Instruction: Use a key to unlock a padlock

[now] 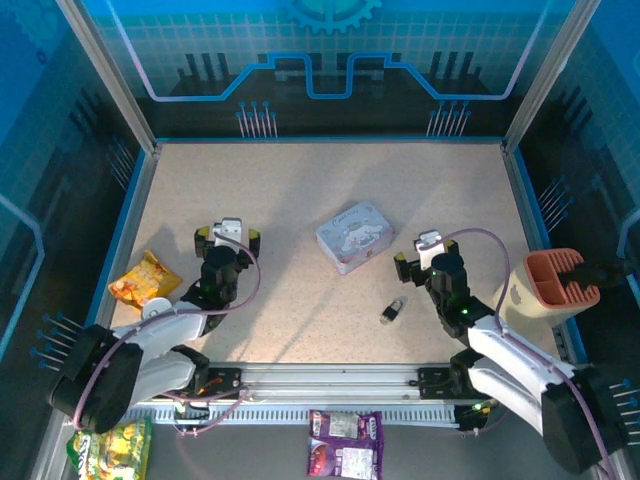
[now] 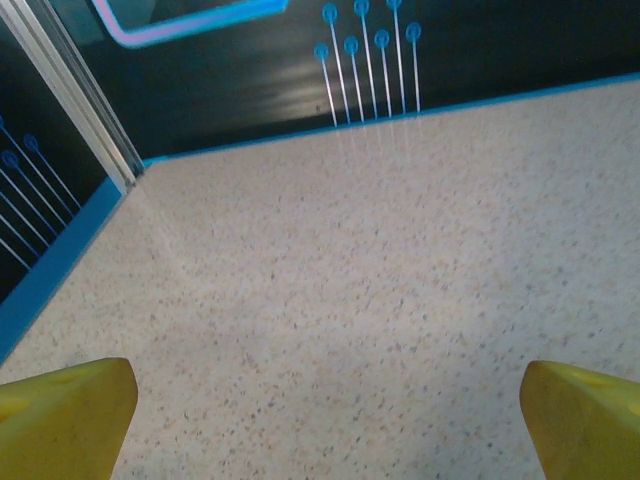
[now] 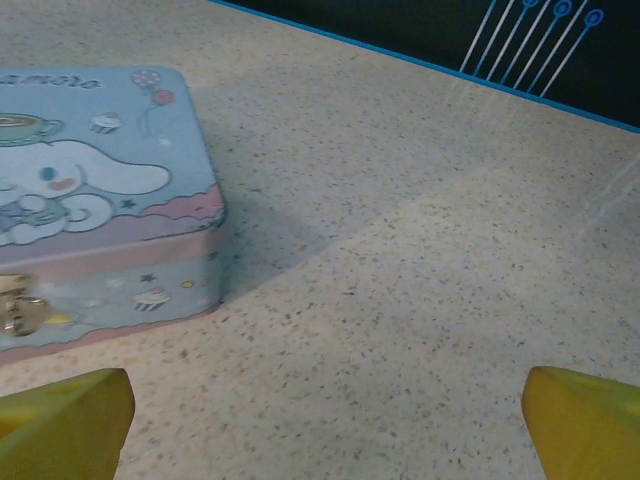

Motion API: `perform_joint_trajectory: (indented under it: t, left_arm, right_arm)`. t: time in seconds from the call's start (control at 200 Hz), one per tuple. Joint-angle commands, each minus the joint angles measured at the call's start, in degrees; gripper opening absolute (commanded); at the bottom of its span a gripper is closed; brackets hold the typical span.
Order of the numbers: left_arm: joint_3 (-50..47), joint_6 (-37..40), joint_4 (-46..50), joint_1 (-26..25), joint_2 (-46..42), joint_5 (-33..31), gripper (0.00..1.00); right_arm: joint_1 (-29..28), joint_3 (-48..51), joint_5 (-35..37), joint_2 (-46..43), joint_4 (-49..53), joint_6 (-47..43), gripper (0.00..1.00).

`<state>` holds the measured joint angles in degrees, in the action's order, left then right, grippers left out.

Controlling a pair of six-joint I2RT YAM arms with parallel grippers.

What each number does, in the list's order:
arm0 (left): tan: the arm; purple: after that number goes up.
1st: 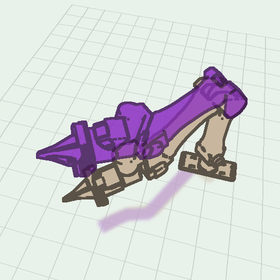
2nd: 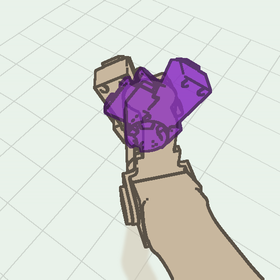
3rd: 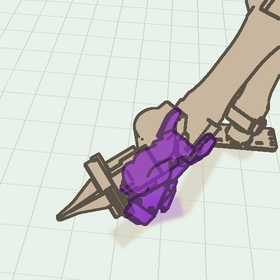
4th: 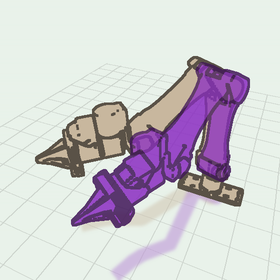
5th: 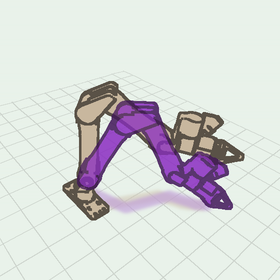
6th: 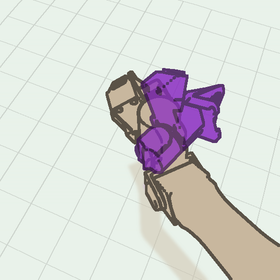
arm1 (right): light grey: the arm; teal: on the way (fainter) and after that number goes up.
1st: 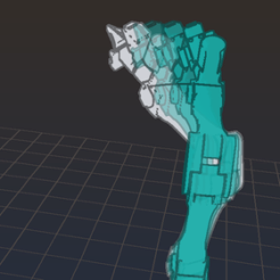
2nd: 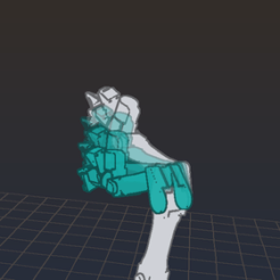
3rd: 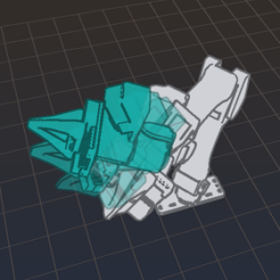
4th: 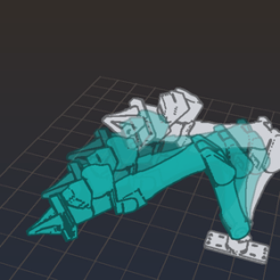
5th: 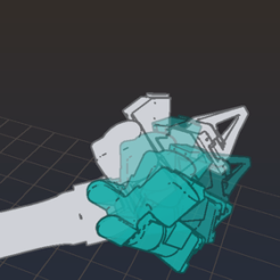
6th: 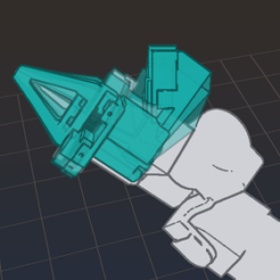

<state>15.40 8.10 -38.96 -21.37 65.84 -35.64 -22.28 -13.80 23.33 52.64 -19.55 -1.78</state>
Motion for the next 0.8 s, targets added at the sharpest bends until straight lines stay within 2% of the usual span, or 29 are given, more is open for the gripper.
perform_joint_trajectory:
  t: [0.0, 0.16, 0.255, 0.37, 0.515, 0.55, 0.695, 0.795]
  left_arm:
    - [-1.36, -0.3, -7.16, 2.64, 3.96, 6.73, 0.99]
    - [-2.55, 2.98, -17.85, 3.86, 10.39, 10.38, 0.99]
    - [-2.94, 4.03, -24.71, 4.88, 14.14, 11.02, 0.99]
    - [-3.79, 1.66, -30.61, 8.88, 18.34, 15.34, 0.99]
    - [-4.09, -3.18, -41.16, 14.52, 27.83, 18.44, 0.99]
    - [-3.54, -4.16, -39.08, 14.71, 26.69, 17.41, 0.99]
    - [4.26, -6.8, -20.12, 15.91, 24.1, 15.47, 0.99]
    - [5.02, -8.4, -17.99, 17.66, 23.88, 17.7, 0.99]
  right_arm:
    - [1.54, 0.63, 1.75, 4.82, -14.53, -3.1, 1.0]
    - [2.16, 0.61, 2.62, 14.38, -24.83, -5.92, 1.0]
    - [2.26, 0.86, 2.51, 17.02, -28.75, -6.98, 1.0]
    - [3.39, 0.47, 1.32, 16.96, -28.1, -6.25, 1.0]
    - [6.0, -0.25, -2.52, 18.22, -28.54, -4.85, 1.0]
    - [6.55, -0.77, -3.02, 18.84, -28.77, -4.66, 1.0]
    - [9.85, -3.57, -4.88, 22.56, -28.66, -2.43, 1.0]
    - [11.92, -5.7, -7.87, 25.03, -28.25, -1.45, 1.0]
